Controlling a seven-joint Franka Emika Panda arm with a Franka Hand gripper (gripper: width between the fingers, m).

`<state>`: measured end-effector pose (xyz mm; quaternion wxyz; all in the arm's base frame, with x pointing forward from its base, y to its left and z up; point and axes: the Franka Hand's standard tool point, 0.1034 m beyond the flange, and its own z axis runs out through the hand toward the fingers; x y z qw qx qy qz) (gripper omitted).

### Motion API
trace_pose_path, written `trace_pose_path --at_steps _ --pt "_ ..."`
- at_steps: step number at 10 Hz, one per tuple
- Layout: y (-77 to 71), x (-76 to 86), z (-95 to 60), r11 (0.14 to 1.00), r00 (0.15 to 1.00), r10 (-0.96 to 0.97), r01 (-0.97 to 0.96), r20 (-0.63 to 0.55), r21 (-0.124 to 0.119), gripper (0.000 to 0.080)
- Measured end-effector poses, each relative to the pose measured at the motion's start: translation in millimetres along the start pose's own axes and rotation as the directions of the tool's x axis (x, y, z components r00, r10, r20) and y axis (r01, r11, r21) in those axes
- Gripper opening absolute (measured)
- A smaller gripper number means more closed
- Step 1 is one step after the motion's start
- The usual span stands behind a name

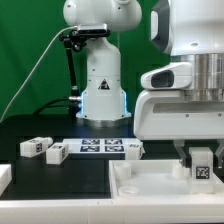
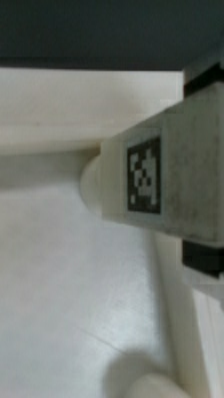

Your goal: Assemble one leg

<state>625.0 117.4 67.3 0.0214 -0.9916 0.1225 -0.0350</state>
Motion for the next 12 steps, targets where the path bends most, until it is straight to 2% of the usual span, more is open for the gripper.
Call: trace_pose_path --at_steps 2,4,6,8,9,11,12 --pt "0.3 -0.8 0.4 0.966 0.966 0.257 -0.257 -0.005 0.001 0.0290" --pt "0.0 -1.2 1.0 0.867 0.867 0.499 -0.499 -0.011 0.012 0.0290" --pt "0.6 -1.3 1.2 0.696 0.696 0.718 -0.718 -0.008 0.017 0.0290" --pt "2.8 -0.3 0.8 0.533 0.534 0.846 -0.846 0.016 0.023 0.0291" --pt "2.7 -0.8 0.9 0.454 0.455 0.890 -0.891 0.031 0.021 0.0291" --pt "1.3 -1.7 1.3 0.358 0.359 0.933 -0.933 0.041 0.019 0.0291" --pt "-1.0 -2.6 1.7 0.245 0.245 0.968 -0.969 0.048 0.015 0.0291"
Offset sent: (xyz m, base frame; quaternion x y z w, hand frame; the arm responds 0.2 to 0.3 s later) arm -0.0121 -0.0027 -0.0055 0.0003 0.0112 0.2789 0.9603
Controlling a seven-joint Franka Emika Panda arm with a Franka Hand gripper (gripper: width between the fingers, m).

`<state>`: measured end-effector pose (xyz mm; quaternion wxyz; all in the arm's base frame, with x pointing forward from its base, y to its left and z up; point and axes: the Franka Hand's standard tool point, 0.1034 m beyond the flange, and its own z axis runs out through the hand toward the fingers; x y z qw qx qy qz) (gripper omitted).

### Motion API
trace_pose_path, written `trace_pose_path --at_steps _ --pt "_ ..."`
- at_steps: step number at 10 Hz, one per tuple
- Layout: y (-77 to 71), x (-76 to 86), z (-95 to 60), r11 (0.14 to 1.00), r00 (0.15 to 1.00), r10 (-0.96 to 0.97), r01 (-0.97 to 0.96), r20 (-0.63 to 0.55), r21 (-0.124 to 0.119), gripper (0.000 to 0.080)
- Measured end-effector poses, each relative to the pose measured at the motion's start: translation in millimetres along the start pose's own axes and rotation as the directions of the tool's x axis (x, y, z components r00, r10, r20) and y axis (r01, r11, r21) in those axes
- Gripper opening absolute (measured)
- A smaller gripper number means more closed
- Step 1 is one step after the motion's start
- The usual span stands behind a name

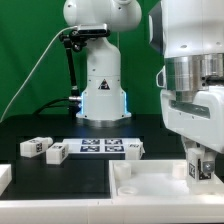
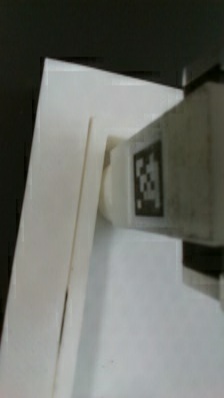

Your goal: Assemble one leg

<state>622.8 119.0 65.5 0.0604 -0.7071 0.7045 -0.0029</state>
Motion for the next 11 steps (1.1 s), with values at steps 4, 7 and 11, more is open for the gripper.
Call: trace_pose_path --at_steps 4,7,11 --pt "2.1 -0.4 -1.8 0.934 0.934 0.356 -0.356 -0.024 0.013 0.0291" --pt "2.6 5.3 -2.2 0.916 0.916 0.401 -0.401 -0.020 0.016 0.0291" --pt "2.8 4.6 -1.9 0.929 0.929 0.369 -0.369 -0.020 0.015 0.0528"
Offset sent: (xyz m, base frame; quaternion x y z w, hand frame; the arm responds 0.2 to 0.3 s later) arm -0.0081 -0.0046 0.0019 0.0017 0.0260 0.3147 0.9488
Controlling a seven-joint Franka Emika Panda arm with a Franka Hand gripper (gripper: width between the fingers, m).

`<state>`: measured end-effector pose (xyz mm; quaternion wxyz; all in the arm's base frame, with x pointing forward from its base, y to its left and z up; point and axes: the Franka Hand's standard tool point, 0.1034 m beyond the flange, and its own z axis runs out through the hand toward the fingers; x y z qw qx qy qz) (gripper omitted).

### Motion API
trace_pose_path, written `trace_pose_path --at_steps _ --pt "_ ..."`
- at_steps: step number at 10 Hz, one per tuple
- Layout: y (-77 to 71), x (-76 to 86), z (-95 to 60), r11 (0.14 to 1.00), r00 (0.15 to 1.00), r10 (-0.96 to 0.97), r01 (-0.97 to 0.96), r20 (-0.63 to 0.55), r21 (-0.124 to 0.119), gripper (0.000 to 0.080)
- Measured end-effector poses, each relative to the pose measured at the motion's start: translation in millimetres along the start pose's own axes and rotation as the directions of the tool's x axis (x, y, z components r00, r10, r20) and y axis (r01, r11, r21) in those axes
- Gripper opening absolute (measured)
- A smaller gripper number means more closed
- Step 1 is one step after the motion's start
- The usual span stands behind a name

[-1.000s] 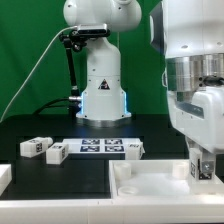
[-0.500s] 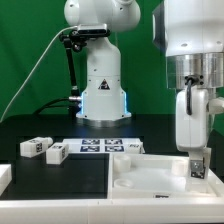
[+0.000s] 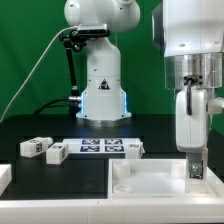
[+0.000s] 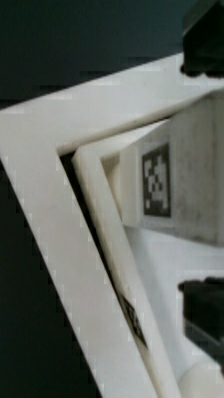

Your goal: Assemble one leg

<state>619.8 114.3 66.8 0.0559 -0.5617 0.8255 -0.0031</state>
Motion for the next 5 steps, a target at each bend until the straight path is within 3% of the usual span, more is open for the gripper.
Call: trace_pose_path --at_steps 1,5 --pt "0.0 -0.1 0.0 1.000 1.000 0.000 0.000 0.000 0.000 0.0628" --pt "0.1 -0.1 0.0 1.000 1.000 -0.001 0.001 0.000 0.000 0.0649"
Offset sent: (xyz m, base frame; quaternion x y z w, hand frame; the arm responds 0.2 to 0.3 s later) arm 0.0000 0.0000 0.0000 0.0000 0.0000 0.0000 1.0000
